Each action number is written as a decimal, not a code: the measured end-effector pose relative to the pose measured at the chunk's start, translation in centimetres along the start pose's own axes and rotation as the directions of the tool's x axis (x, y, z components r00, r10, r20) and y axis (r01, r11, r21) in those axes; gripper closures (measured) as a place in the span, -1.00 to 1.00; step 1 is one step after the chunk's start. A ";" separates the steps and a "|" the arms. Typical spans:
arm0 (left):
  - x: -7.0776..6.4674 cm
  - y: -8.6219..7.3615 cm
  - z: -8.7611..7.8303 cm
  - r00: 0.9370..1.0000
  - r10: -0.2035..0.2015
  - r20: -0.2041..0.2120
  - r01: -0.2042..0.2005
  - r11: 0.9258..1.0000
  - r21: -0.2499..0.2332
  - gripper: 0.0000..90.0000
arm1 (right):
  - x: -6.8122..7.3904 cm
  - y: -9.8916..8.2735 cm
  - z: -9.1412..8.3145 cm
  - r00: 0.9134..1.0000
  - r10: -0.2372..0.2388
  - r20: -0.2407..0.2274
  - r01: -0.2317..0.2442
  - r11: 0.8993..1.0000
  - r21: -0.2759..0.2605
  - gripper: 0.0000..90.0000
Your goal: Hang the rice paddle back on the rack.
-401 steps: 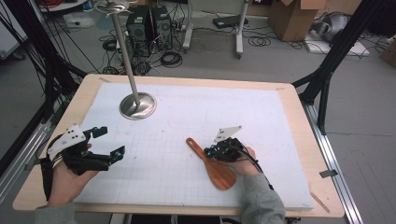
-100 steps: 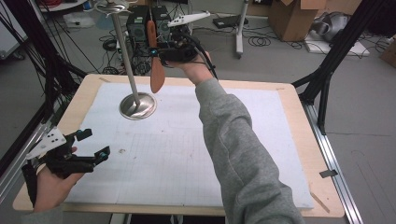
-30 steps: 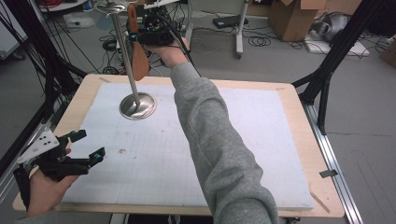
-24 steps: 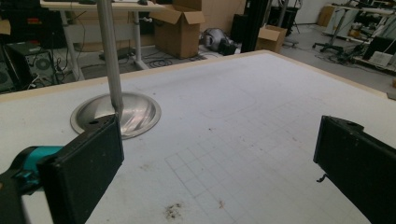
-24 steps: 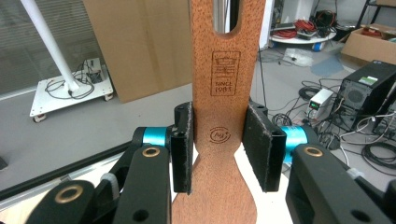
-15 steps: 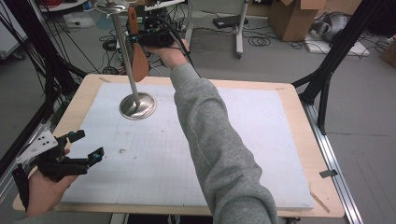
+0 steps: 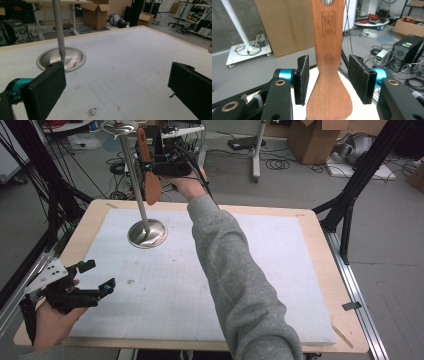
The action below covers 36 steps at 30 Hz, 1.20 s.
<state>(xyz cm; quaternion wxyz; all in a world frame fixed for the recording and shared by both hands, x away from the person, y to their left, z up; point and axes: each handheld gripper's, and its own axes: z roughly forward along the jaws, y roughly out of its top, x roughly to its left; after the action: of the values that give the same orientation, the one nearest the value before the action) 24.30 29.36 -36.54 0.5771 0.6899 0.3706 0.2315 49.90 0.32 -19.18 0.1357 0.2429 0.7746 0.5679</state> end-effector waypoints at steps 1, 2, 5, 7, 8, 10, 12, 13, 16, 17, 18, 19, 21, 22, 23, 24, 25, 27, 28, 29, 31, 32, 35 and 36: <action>0.0 0.0 0.1 1.000 0.000 0.000 0.000 1.000 0.001 -0.96 | 0.0 0.0 0.0 1.000 0.000 0.000 0.000 1.000 0.000 0.13; -0.1 0.0 0.1 1.000 0.001 0.002 -0.001 1.000 0.003 -0.96 | -0.1 -0.2 -0.2 1.000 0.010 -0.002 -0.010 1.000 0.003 0.11; -0.1 -0.1 0.4 1.000 0.004 0.005 -0.004 1.000 0.009 -0.96 | -0.3 -0.9 -0.6 1.000 0.016 -0.011 -0.016 1.000 0.004 0.06; -0.2 -0.2 0.5 1.000 0.003 0.005 -0.003 1.000 0.013 -0.96 | -0.4 -1.2 -1.0 0.999 0.022 -0.023 -0.022 1.000 0.005 -0.03; -0.2 -0.2 0.6 1.000 0.004 0.006 -0.004 1.000 0.016 -0.96 | -0.5 -1.4 -1.3 0.999 0.025 -0.027 -0.025 1.000 0.006 -0.07; -0.2 -0.3 0.7 1.000 -0.001 0.009 0.001 1.000 0.015 -0.96 | -0.6 -1.7 -1.7 0.999 0.029 -0.041 -0.029 1.000 0.006 -0.14; -0.3 -0.3 0.8 1.000 0.001 0.011 -0.001 1.000 0.017 -0.96 | -0.6 -2.0 -2.1 0.999 0.025 -0.047 -0.025 1.000 0.006 -0.24; -0.3 -0.3 0.8 1.000 0.001 0.015 -0.001 1.000 0.020 -0.95 | -0.6 -2.2 -2.3 0.998 0.018 -0.052 -0.018 1.000 0.003 -0.24; -0.3 -0.4 0.9 1.000 0.003 0.019 -0.004 1.000 0.026 -0.96 | -0.5 -2.9 -2.9 0.998 -0.009 -0.067 0.009 1.000 0.001 -0.28; -0.4 -0.4 1.0 1.000 0.000 0.017 0.000 1.000 0.022 -0.96 | -0.4 -3.2 -3.1 0.997 -0.016 -0.072 0.016 1.000 -0.001 -0.31; -0.4 -0.4 1.0 1.000 -0.002 0.020 0.002 1.000 0.023 -0.96 | -0.4 -3.6 -3.4 0.997 -0.019 -0.080 0.020 1.000 0.006 -0.37; -0.3 -0.5 1.1 1.000 -0.002 0.026 0.001 1.000 0.023 -0.96 | -0.4 -3.6 -3.4 0.997 -0.019 -0.080 0.020 1.000 0.006 -0.37; -0.3 -0.5 1.1 0.999 -0.003 0.040 0.002 1.000 0.021 -0.96 | -0.3 -4.1 -3.9 0.996 -0.020 -0.089 0.021 1.000 0.009 -0.42; -0.4 -0.6 1.2 0.999 -0.009 0.046 0.008 1.000 0.020 -0.96 | -0.3 -4.1 -3.9 0.996 -0.020 -0.089 0.021 1.000 0.009 -0.42; -0.4 -0.6 1.2 0.998 -0.014 0.055 0.013 1.000 0.016 -0.96 | -0.2 -4.4 -4.1 0.996 -0.031 -0.086 0.033 0.999 0.019 -0.43; -0.4 -0.5 1.2 0.998 -0.020 0.064 0.020 1.000 0.009 -0.96 | -0.2 -4.4 -4.1 0.996 -0.031 -0.086 0.033 0.999 0.019 -0.43; -0.4 -0.4 1.2 0.997 -0.022 0.071 0.022 1.000 0.002 -0.96 | 0.0 -4.7 -4.4 0.995 -0.029 -0.091 0.031 0.999 0.018 -0.46; -0.6 -0.2 1.3 0.997 -0.025 0.079 0.026 1.000 -0.008 -0.96 | 0.1 -4.9 -4.5 0.995 -0.032 -0.098 0.034 0.999 0.017 -0.49; -0.6 -0.1 1.4 0.996 -0.025 0.085 0.026 1.000 -0.010 -0.96 | 0.2 -5.1 -4.7 0.994 -0.033 -0.107 0.036 0.999 0.025 -0.53; -0.7 -0.1 1.5 0.996 -0.023 0.090 0.024 1.000 -0.011 -0.96 | 0.3 -5.2 -4.9 0.993 -0.036 -0.111 0.039 0.999 0.026 -0.54; -0.8 0.0 1.7 0.996 -0.019 0.093 0.019 1.000 -0.005 -0.96 | 0.4 -5.5 -5.2 0.993 -0.039 -0.111 0.041 0.999 0.020 -0.60; -0.8 0.0 1.8 0.995 -0.018 0.096 0.019 1.000 -0.005 -0.96 | 0.4 -5.5 -5.2 0.993 -0.039 -0.111 0.041 0.999 0.020 -0.60; -0.8 -0.1 1.8 0.996 -0.014 0.092 0.014 1.000 0.001 -0.96 | 0.5 -5.7 -5.6 0.993 -0.042 -0.114 0.045 0.999 0.025 -0.69; -0.8 -0.1 1.8 0.996 -0.017 0.091 0.018 1.000 0.000 -0.96 | 0.5 -5.8 -5.8 0.992 -0.046 -0.122 0.049 0.999 0.021 -0.69</action>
<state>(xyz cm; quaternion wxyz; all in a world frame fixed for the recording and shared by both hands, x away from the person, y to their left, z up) 25.11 27.64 -36.93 0.5956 0.6963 0.3499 0.1950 45.41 -5.52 -22.77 0.0989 0.1911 0.7938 0.5688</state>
